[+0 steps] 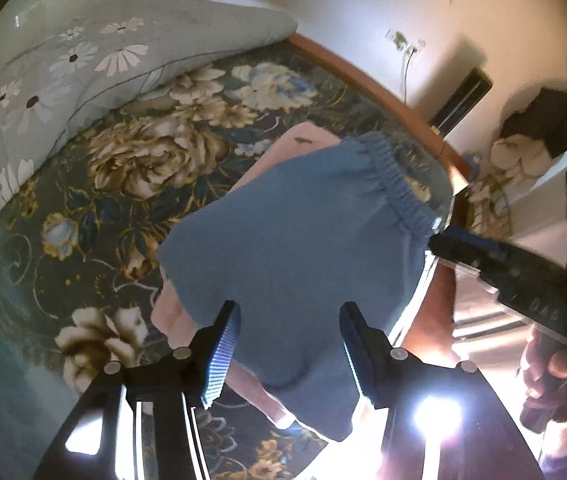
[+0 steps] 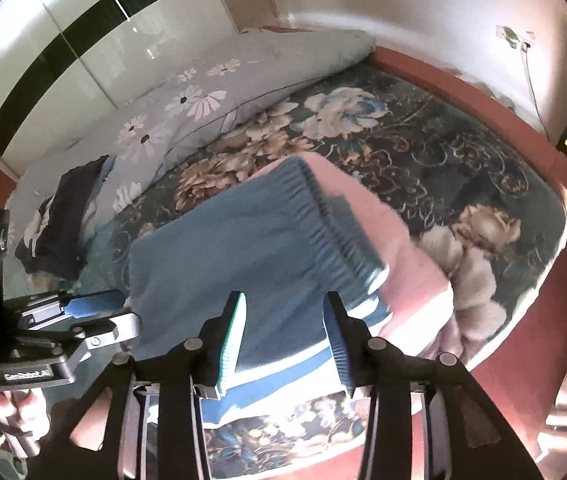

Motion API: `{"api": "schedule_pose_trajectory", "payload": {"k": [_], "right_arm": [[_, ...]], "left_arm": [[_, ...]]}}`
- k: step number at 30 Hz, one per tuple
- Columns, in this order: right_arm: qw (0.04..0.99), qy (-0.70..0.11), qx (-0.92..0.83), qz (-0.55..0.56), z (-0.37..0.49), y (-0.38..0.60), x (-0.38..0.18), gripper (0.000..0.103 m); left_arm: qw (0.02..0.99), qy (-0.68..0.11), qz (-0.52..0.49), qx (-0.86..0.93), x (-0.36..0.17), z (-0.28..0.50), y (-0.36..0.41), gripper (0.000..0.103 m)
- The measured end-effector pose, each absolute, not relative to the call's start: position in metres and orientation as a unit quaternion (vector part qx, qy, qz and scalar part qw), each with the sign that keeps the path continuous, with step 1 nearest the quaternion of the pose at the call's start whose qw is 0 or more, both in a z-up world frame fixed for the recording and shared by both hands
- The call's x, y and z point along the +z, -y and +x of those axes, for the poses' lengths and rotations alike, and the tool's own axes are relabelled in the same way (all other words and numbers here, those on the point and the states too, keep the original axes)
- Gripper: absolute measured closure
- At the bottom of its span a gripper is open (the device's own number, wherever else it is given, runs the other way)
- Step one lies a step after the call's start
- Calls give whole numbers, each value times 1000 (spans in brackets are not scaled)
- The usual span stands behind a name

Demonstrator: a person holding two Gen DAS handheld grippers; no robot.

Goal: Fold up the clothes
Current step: 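Lower the folded pants onto the folded pink garment and open both grippers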

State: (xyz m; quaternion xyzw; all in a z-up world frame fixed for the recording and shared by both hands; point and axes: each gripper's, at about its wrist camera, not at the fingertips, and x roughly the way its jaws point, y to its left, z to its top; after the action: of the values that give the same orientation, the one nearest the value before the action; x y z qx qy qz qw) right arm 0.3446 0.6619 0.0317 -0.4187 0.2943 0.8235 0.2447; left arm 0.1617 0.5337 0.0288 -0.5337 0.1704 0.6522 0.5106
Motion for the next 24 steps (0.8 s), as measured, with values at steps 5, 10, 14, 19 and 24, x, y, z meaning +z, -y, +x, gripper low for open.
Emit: {"api": "schedule_pose_trajectory", "payload": {"k": [5, 10, 14, 19, 24], "right_arm": [[256, -291, 817, -427, 352, -631, 23, 59], [264, -296, 815, -423, 363, -603, 15, 52], [263, -294, 814, -426, 367, -585, 8, 49], [256, -310, 812, -423, 374, -570, 3, 48], [257, -312, 814, -418, 378, -557, 2, 18]], "left_arm": [[514, -158, -529, 657, 29, 173, -509, 45], [510, -149, -538, 655, 19, 183, -488, 35], [507, -153, -536, 657, 12, 192, -476, 22], [504, -150, -538, 659, 7, 199, -461, 14], [504, -147, -533, 663, 4, 205, -446, 3]]}}
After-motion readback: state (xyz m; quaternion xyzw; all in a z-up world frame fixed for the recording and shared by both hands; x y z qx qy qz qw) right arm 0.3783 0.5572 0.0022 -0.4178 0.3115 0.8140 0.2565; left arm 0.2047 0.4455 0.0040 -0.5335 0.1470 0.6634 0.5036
